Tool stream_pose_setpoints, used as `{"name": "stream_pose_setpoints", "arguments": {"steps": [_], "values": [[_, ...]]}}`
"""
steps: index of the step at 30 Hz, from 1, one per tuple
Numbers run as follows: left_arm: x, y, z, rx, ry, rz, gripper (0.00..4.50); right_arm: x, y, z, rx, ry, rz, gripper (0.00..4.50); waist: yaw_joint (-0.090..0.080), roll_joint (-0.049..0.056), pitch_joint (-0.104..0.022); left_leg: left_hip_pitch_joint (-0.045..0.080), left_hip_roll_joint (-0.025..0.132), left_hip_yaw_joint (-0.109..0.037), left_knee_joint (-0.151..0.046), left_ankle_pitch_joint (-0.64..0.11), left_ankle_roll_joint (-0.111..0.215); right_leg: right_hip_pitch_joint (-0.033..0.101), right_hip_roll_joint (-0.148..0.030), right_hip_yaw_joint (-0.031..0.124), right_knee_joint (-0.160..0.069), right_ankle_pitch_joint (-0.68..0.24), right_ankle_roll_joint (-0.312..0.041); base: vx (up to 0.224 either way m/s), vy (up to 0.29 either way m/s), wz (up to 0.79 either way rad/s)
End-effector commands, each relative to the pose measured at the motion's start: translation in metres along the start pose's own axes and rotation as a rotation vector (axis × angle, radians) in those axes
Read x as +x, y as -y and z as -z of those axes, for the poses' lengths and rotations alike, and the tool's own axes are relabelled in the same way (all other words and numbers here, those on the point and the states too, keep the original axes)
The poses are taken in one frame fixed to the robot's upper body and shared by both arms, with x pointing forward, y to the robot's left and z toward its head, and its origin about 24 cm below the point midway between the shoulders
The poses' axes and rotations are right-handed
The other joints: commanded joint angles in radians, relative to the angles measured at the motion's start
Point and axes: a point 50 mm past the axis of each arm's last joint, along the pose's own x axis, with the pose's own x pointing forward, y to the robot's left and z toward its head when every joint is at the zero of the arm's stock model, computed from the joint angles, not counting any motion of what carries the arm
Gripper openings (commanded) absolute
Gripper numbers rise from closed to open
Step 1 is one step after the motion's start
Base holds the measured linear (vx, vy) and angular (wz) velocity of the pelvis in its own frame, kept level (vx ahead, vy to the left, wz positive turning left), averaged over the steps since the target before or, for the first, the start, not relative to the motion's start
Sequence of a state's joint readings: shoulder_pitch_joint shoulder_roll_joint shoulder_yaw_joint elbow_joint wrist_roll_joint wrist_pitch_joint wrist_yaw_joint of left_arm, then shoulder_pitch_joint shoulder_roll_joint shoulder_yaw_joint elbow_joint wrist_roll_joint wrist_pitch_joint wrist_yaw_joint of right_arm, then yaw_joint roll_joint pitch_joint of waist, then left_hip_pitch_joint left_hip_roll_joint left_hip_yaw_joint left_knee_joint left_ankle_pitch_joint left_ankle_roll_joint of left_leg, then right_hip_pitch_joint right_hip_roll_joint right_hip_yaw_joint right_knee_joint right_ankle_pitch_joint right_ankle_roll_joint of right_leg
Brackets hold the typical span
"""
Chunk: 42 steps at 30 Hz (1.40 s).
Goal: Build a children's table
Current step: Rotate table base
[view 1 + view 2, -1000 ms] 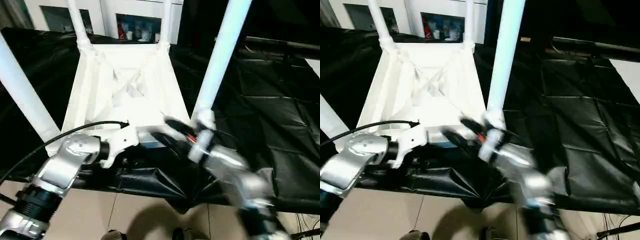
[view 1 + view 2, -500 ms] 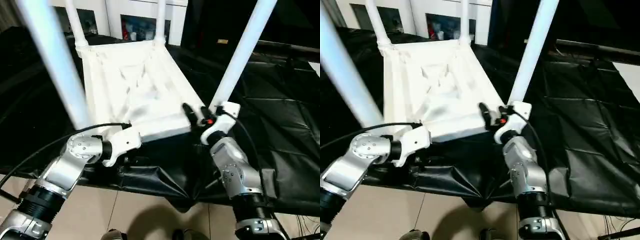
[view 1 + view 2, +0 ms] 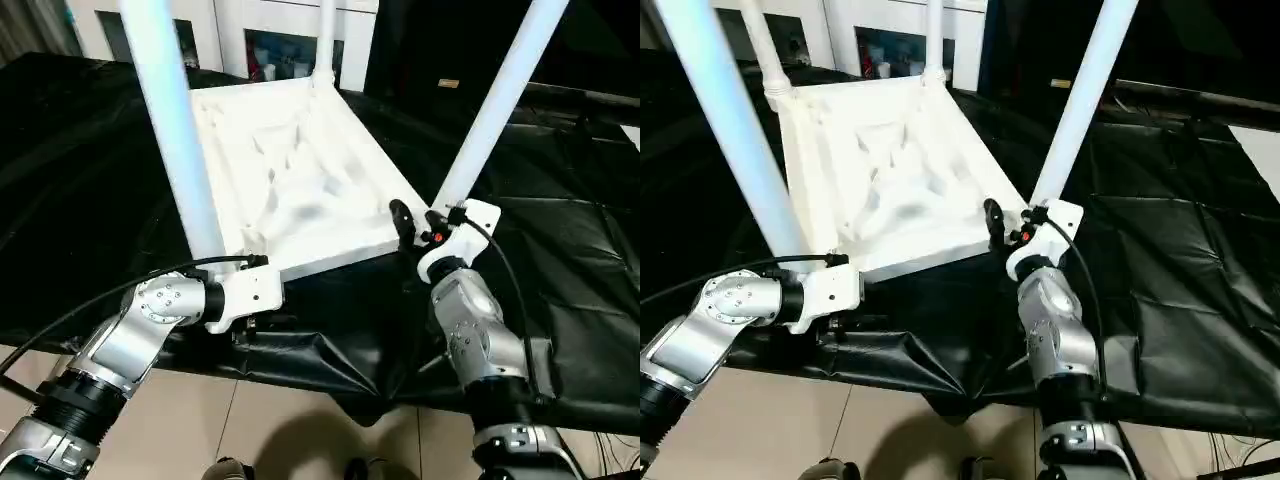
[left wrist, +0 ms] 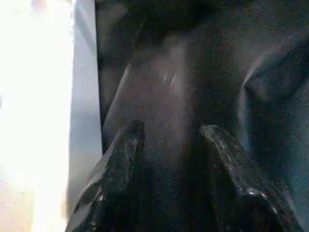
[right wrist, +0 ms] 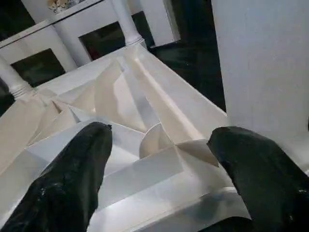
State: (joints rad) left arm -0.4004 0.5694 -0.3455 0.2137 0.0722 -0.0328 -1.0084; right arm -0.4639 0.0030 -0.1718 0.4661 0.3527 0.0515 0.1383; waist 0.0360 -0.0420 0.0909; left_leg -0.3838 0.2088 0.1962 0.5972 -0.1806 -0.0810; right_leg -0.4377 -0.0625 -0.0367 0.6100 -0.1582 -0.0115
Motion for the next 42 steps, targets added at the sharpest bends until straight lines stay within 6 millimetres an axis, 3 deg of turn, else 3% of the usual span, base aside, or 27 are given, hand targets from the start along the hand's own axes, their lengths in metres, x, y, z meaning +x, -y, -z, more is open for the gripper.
{"name": "stream_pose_setpoints", "arguments": {"steps": [1, 5, 11, 13, 17, 20, 21, 23, 26, 28, 31, 35, 37, 39, 42], "values": [[-0.014, -0.007, -0.004, 0.006, 0.057, -0.036, 2.05, -0.005, 0.030, -0.013, -0.007, 0.063, 0.138, 3.90, -0.008, 0.018, -0.069, 0.024, 0.013, -0.004, -0.075, -0.197, -0.016, 0.050, -0.047, 0.042, -0.061, -0.198, -0.164, 0.000, 0.000, 0.00], [-0.020, -0.004, -0.013, 0.066, 0.160, -0.038, 2.05, -0.005, 0.035, -0.014, -0.009, 0.067, 0.164, 3.90, -0.006, 0.018, -0.068, 0.025, 0.014, -0.002, -0.076, -0.195, -0.015, 0.050, -0.045, 0.042, -0.060, -0.175, -0.174, 0.000, 0.000, 0.00], [-0.028, 0.008, -0.007, 0.017, 0.169, 0.035, 2.05, -0.005, 0.034, -0.013, -0.018, 0.066, 0.156, 3.90, -0.019, 0.015, -0.064, 0.017, 0.011, -0.005, -0.078, -0.223, -0.022, 0.055, -0.048, 0.043, -0.062, -0.242, -0.151, 0.000, 0.000, 0.00], [-0.036, 0.014, -0.009, 0.005, 0.208, 0.090, 2.05, -0.005, 0.034, -0.013, -0.018, 0.067, 0.159, 3.90, -0.031, 0.016, -0.067, 0.018, 0.010, -0.005, -0.076, -0.219, -0.020, 0.052, -0.046, 0.045, -0.061, -0.228, -0.162, 0.000, 0.000, 0.00], [-0.059, 0.024, -0.001, -0.100, 0.202, 0.196, 2.05, -0.005, 0.035, -0.013, -0.035, 0.064, 0.153, 3.90, -0.037, 0.020, -0.062, 0.025, 0.012, -0.002, -0.078, -0.231, -0.010, 0.045, -0.038, 0.044, -0.061, -0.217, -0.179, 0.000, 0.000, 0.00], [-0.070, 0.028, 0.003, -0.162, 0.171, 0.232, 2.05, -0.006, 0.036, -0.012, -0.036, 0.062, 0.152, 3.90, -0.036, 0.022, -0.059, 0.028, 0.012, -0.001, -0.080, -0.251, -0.014, 0.043, -0.037, 0.044, -0.064, -0.243, -0.174, 0.000, 0.000, 0.00], [-0.083, 0.031, 0.012, -0.234, 0.106, 0.264, 2.05, -0.006, 0.035, -0.012, -0.035, 0.057, 0.130, 3.90, -0.035, 0.025, -0.058, 0.032, 0.014, -0.002, -0.080, -0.258, -0.021, 0.041, -0.039, 0.045, -0.062, -0.250, -0.173, 0.000, 0.000, 0.00], [-0.088, 0.032, 0.016, -0.256, 0.081, 0.261, 2.05, -0.006, 0.034, -0.011, -0.044, 0.051, 0.112, 3.90, -0.037, 0.022, -0.054, 0.029, 0.012, -0.002, -0.083, -0.278, -0.019, 0.040, -0.035, 0.044, -0.066, -0.278, -0.164, 0.000, 0.000, 0.00], [-0.105, 0.029, 0.026, -0.277, 0.032, 0.206, 2.05, -0.008, 0.023, 0.001, -0.132, -0.073, -0.048, 3.90, -0.036, 0.024, -0.054, 0.029, 0.011, -0.004, -0.083, -0.274, -0.017, 0.043, -0.036, 0.046, -0.067, -0.277, -0.161, 0.000, 0.000, 0.00], [-0.120, 0.026, 0.031, -0.312, 0.012, 0.164, 2.05, -0.016, 0.021, 0.019, -0.316, -0.244, -0.183, 3.90, -0.034, 0.026, -0.052, 0.028, 0.010, -0.005, -0.084, -0.277, -0.020, 0.045, -0.035, 0.043, -0.069, -0.286, -0.164, 0.000, 0.000, 0.00], [-0.147, 0.010, 0.035, -0.353, 0.074, 0.014, 2.05, -0.020, 0.040, 0.022, -0.360, -0.305, -0.135, 3.90, -0.031, 0.024, -0.054, 0.031, 0.010, -0.004, -0.082, -0.292, -0.020, 0.043, -0.040, 0.047, -0.073, -0.314, -0.171, 0.000, 0.000, 0.00], [-0.154, -0.005, 0.031, -0.337, 0.188, -0.109, 2.05, -0.019, 0.047, 0.018, -0.369, -0.295, -0.096, 3.90, -0.029, 0.023, -0.054, 0.035, 0.009, -0.003, -0.081, -0.292, -0.029, 0.042, -0.038, 0.046, -0.072, -0.303, -0.184, 0.000, 0.000, 0.00], [-0.153, -0.013, 0.025, -0.333, 0.288, -0.160, 2.05, -0.019, 0.048, 0.018, -0.373, -0.296, -0.099, 3.90, -0.029, 0.022, -0.055, 0.030, 0.010, -0.006, -0.083, -0.286, -0.033, 0.049, -0.042, 0.046, -0.068, -0.296, -0.186, 0.000, 0.000, 0.00], [-0.146, -0.021, 0.016, -0.348, 0.404, -0.175, 2.05, -0.018, 0.047, 0.017, -0.387, -0.305, -0.109, 3.90, -0.027, 0.019, -0.059, 0.035, 0.010, -0.003, -0.078, -0.275, -0.031, 0.049, -0.044, 0.048, -0.068, -0.290, -0.192, 0.000, 0.000, 0.00], [-0.134, -0.024, 0.014, -0.379, 0.422, -0.156, 2.05, -0.017, 0.045, 0.017, -0.407, -0.317, -0.115, 3.90, -0.028, 0.017, -0.063, 0.029, 0.009, -0.003, -0.076, -0.246, -0.022, 0.055, -0.042, 0.048, -0.065, -0.275, -0.185, 0.000, 0.000, 0.00]]}}
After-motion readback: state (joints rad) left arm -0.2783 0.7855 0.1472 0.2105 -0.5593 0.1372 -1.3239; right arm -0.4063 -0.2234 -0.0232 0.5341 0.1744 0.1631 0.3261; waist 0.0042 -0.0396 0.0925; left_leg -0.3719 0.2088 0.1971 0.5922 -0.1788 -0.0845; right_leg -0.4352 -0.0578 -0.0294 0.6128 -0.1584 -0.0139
